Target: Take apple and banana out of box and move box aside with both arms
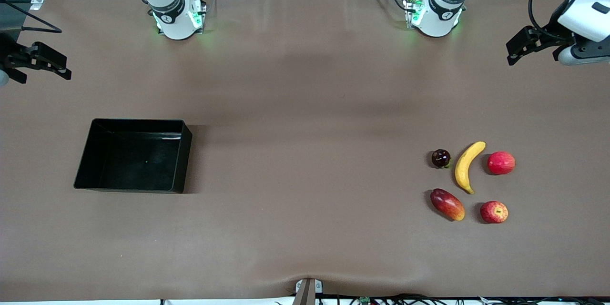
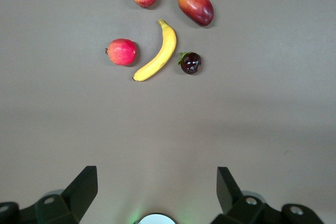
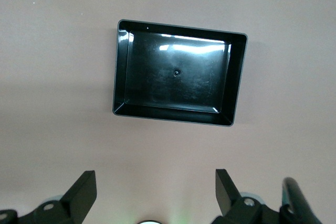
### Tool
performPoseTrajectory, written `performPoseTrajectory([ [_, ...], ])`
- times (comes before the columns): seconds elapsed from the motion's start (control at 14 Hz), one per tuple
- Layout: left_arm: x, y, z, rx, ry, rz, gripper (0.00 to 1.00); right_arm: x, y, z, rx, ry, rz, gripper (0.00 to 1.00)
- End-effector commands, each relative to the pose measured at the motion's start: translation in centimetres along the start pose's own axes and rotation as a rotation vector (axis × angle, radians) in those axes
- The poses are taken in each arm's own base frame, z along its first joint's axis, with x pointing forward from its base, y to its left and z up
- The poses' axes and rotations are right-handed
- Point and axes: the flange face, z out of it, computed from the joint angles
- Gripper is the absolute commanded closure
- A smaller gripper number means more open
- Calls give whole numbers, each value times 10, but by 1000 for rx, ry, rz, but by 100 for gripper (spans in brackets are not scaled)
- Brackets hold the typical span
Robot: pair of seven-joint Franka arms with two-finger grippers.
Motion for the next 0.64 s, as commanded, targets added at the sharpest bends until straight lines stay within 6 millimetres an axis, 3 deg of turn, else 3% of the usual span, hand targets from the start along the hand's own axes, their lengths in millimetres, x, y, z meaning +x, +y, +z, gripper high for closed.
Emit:
performPoseTrajectory([
  [0.0, -1, -14, -4, -40, 2, -6, 0, -2, 2, 0, -9, 9, -11, 0],
  [0.57, 1, -13, -11, -33, 5, 19, 0, -1, -1, 1, -6, 7, -15, 0],
])
